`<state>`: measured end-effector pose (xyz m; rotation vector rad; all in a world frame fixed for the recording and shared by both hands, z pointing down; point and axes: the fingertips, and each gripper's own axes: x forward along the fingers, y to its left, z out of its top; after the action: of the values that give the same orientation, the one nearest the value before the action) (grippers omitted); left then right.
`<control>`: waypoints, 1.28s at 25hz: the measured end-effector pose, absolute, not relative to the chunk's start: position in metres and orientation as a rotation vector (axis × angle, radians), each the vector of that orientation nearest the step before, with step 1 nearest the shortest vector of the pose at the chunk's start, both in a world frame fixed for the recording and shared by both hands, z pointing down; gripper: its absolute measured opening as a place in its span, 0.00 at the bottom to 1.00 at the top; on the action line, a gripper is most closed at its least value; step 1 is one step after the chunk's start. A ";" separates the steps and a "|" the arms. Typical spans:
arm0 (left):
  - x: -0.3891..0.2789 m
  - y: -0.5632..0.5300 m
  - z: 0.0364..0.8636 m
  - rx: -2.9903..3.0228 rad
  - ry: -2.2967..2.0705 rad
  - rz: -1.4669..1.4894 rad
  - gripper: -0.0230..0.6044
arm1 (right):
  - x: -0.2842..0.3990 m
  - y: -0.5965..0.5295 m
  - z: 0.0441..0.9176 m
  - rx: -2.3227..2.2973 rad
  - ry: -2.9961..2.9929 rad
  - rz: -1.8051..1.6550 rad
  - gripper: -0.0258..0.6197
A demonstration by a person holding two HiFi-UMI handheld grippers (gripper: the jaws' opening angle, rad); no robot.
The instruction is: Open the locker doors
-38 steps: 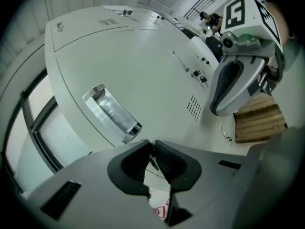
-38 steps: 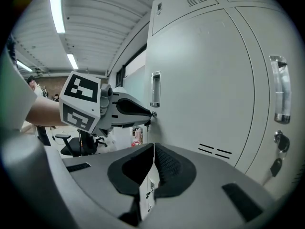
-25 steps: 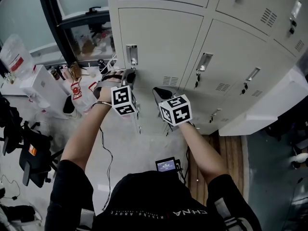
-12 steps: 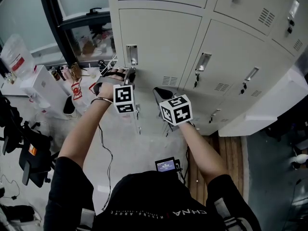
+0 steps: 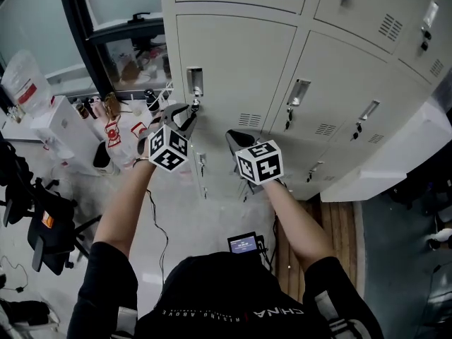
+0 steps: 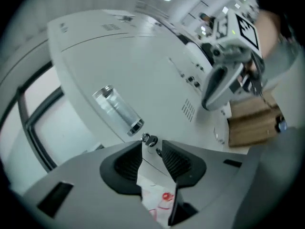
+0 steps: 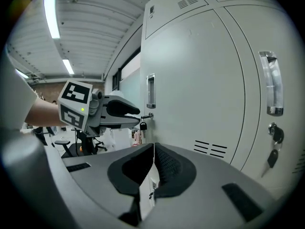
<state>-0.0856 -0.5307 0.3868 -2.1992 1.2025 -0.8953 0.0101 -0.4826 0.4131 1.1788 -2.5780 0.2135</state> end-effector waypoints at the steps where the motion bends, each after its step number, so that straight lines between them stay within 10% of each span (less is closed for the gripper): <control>1: -0.089 -0.529 0.389 -2.306 1.267 -0.815 0.25 | 0.008 -0.483 0.414 1.176 -2.580 0.220 0.09; 5: -0.099 -0.518 0.397 -2.672 1.479 -0.485 0.07 | -0.001 -0.484 0.414 1.161 -2.586 0.231 0.09; 26: -0.119 -0.516 0.391 -2.844 1.494 -0.314 0.07 | -0.074 -0.520 0.336 1.161 -2.756 0.120 0.09; 32: -0.129 -0.519 0.380 -2.846 1.459 -0.287 0.07 | -0.100 -0.543 0.315 1.236 -2.755 0.126 0.24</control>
<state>-0.1294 -0.5194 0.3797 -2.8461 1.4593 -0.2870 -0.1004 -0.5426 0.3155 1.2357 -2.7547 0.1257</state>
